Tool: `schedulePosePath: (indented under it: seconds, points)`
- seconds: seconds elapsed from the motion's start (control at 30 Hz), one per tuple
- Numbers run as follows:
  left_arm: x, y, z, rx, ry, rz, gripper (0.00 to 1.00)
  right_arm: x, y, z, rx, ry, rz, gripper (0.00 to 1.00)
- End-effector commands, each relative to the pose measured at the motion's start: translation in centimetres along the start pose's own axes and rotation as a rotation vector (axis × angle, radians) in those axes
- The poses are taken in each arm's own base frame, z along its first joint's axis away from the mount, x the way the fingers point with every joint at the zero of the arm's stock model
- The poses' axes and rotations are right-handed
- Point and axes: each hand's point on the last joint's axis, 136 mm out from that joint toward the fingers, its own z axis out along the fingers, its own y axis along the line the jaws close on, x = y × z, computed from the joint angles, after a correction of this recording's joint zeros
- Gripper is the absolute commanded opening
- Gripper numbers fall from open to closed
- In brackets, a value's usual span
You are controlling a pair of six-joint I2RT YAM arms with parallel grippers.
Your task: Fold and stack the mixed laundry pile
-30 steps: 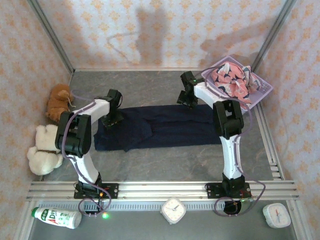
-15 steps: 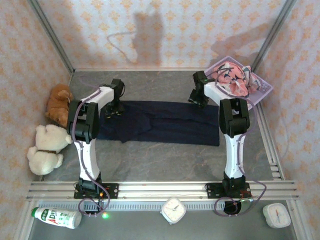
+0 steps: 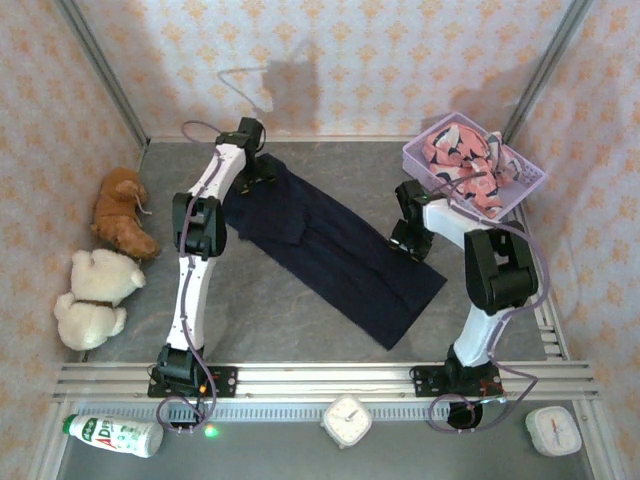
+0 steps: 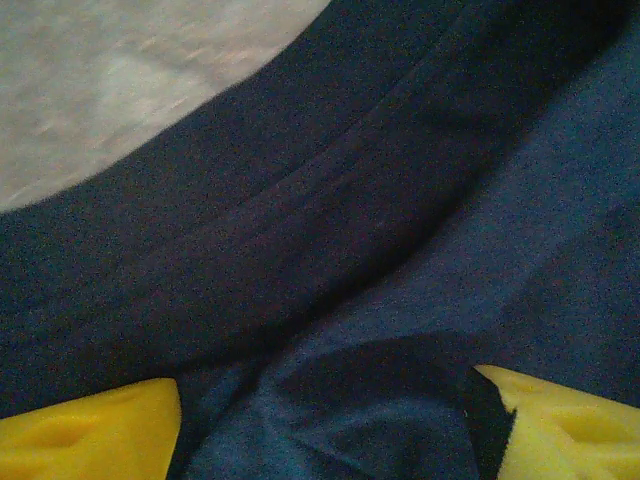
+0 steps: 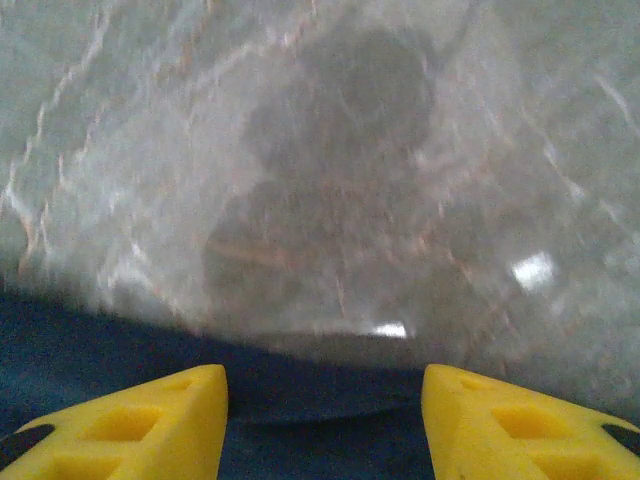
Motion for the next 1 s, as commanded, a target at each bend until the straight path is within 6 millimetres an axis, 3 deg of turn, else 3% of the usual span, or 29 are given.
schedulePosePath:
  seconds: [0.0,0.1,0.17,0.23,0.4,0.53,0.63,0.83,0.97]
  points:
    - [-0.3,-3.8,-6.1,0.155,0.000,-0.014,0.80,-0.7,0.6,-3.1,-0.040,-0.057,-0.050,0.54]
    - [0.7,-5.3,-9.9,0.182,-0.037,0.037,0.79,-1.6,2.0,-4.3,-0.079,-0.077,-0.123,0.54]
    - [1.9,-5.5,-11.5,0.184,-0.054,0.056,0.69,-1.9,3.2,-4.5,-0.114,-0.077,-0.176,0.53]
    - [3.2,-5.4,-12.4,0.197,-0.065,0.053,0.52,-1.9,4.4,-4.4,-0.137,-0.073,-0.221,0.53]
    - [7.4,-3.2,-11.8,0.160,-0.085,0.000,0.01,-1.7,7.0,-3.3,-0.161,-0.041,-0.307,0.44]
    - [10.6,-1.5,-9.4,0.108,-0.061,-0.066,0.00,-1.4,8.9,-1.2,-0.167,-0.009,-0.373,0.41]
    - [12.2,-0.1,-7.3,0.025,-0.050,-0.115,0.00,-1.6,9.1,0.7,-0.142,0.003,-0.384,0.38]
    - [13.6,2.2,-2.9,-0.121,-0.035,-0.199,0.00,-0.9,7.6,3.1,-0.077,0.038,-0.357,0.37]
    - [14.1,1.3,-0.2,-0.151,0.014,-0.166,0.00,0.3,5.7,3.3,-0.031,0.064,-0.309,0.37]
